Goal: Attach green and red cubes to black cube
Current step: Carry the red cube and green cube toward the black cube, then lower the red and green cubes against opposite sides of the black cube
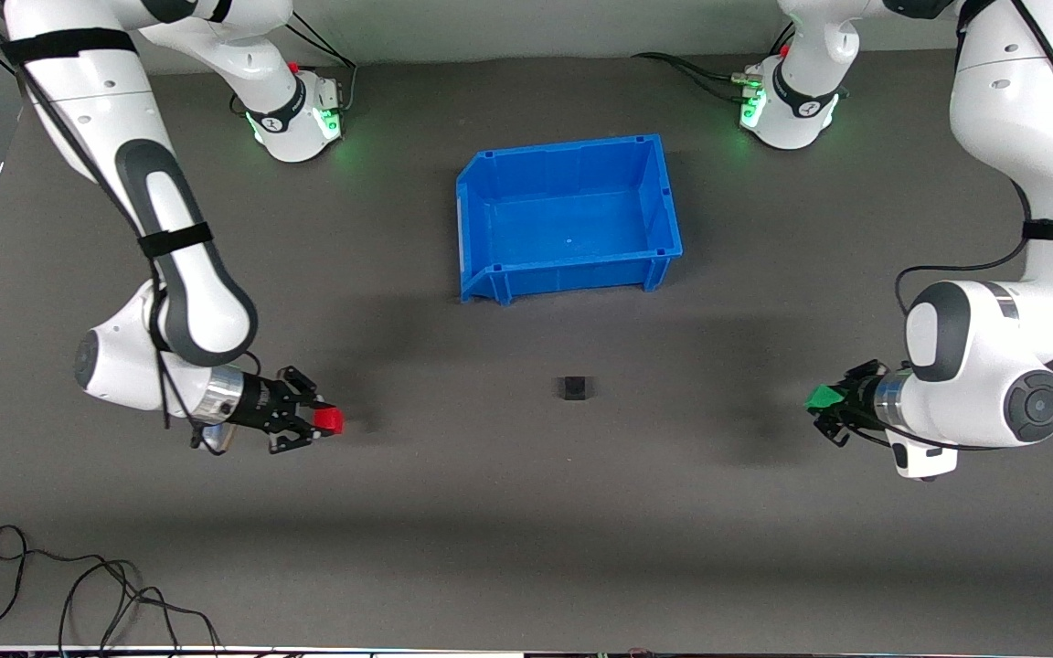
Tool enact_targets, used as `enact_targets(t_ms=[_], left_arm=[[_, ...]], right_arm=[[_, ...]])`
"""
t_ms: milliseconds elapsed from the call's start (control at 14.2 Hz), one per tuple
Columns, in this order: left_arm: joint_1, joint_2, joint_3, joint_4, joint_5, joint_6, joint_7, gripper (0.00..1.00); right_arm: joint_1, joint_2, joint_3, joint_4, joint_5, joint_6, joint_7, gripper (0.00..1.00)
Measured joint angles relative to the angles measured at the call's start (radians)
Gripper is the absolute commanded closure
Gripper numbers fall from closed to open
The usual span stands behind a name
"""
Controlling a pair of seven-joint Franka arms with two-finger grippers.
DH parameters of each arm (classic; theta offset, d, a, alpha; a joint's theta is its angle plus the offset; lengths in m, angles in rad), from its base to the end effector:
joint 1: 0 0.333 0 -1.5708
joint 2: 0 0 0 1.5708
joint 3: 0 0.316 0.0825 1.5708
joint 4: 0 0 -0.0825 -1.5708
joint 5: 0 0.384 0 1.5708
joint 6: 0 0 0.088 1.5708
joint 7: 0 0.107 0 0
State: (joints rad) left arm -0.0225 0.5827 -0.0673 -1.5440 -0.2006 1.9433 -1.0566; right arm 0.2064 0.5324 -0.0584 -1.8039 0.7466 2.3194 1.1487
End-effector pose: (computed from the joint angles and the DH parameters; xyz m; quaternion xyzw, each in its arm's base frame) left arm 0.6770 -0.0682 0.3000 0.8529 0.5026 -0.1351 0.0418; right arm 0.6456 0.1119 0.2520 -0.7029 0.6654 0.1556 0.1974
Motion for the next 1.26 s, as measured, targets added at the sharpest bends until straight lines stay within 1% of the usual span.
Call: enact_targets(t_ms=[141,281,492,703,843,984,1265], left_arm=[[-0.028,0.004,-0.008,0.0,-0.033,0.06,-0.172,1.0],[-0.08,0.015,-0.013,0.0,-0.038,0.113,-0.329,1.0],[-0.166,0.05,-0.015,0.001,-0.039,0.177,-0.508,1.0],[-0.253,0.092,-0.017,0.001,-0.04,0.206,-0.636,1.0],[-0.302,0.128,-0.016,-0.001,-0.041,0.264,-0.701,1.0],[-0.325,0.16,-0.016,-0.001,-0.053,0.307,-0.724,1.0],[-0.359,0.183,-0.016,-0.001,-0.114,0.37,-0.745,1.0]], right_arm=[[0.056,0.0,0.0,0.013,0.0,0.0,0.087,0.73],[0.119,0.001,0.001,0.021,0.0,0.021,0.175,0.76],[0.233,0.018,0.002,0.028,0.0,0.116,0.32,0.76],[0.354,0.064,0.002,0.045,0.0,0.219,0.449,0.76],[0.419,0.101,0.002,0.073,0.001,0.277,0.542,0.76],[0.464,0.135,0.002,0.109,0.001,0.3,0.598,0.76],[0.505,0.191,0.001,0.163,0.001,0.317,0.61,0.76]])
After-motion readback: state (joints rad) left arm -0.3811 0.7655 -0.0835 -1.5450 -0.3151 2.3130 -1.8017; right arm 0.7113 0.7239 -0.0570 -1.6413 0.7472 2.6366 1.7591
